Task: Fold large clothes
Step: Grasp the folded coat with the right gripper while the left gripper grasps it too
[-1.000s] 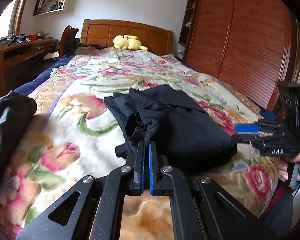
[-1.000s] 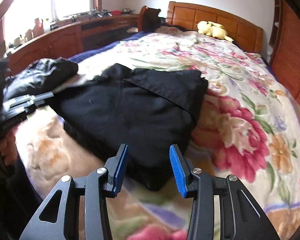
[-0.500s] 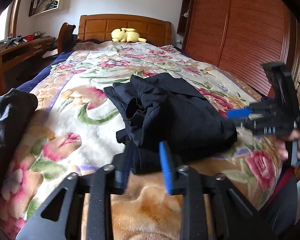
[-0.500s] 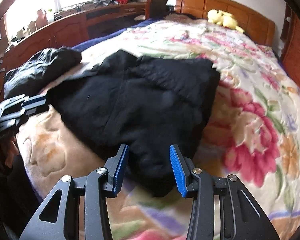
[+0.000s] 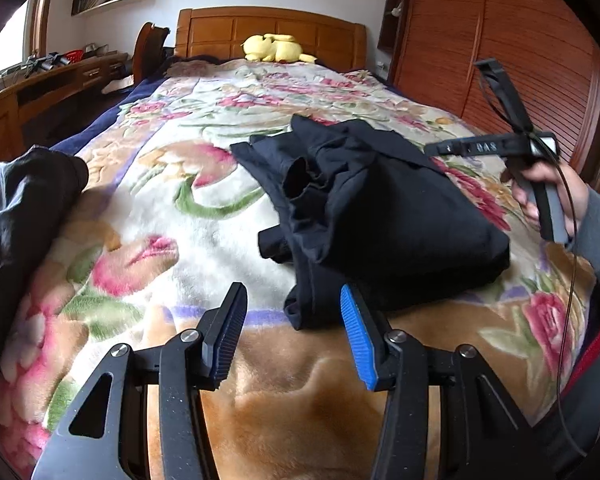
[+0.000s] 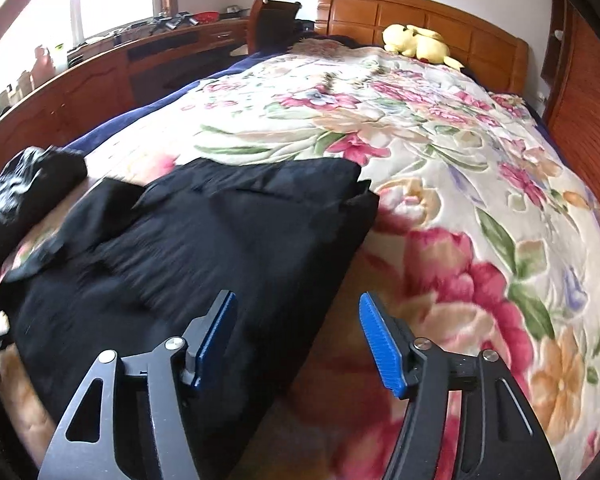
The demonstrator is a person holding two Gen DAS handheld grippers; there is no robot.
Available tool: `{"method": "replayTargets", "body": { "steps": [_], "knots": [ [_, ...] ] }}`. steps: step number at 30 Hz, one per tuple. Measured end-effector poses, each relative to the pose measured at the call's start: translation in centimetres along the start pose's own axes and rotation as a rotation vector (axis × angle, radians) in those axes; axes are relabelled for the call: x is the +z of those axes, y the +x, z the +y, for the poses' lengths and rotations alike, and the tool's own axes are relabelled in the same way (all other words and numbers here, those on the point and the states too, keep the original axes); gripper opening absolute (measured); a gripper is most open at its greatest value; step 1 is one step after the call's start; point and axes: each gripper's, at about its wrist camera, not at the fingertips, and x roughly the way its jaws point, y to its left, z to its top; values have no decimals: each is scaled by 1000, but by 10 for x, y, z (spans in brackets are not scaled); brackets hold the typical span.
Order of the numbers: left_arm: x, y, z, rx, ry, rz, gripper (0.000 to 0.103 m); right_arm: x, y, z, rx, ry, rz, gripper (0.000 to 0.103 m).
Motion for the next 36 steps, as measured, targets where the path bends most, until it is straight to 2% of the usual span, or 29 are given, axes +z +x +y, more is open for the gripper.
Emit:
{"method": "replayTargets", "body": {
  "steps": [6,13,19,28,36],
  "knots": [
    [0,11,6,9,-18,29,50,25,46,-19,20,33,21,74],
    [1,15,3,4,-10,36,50,35,86,-41,52,101,58,88],
    [2,17,-2,-2,-5,42,50,38,105,-46,83,138,73,96],
    [4,20,-10,-17,2,49,50,40,124,-56,129,174,102,97],
    [2,24,-7,-68,-30,65,49,37,150,-61,252,266,146,97]
  ]
}}
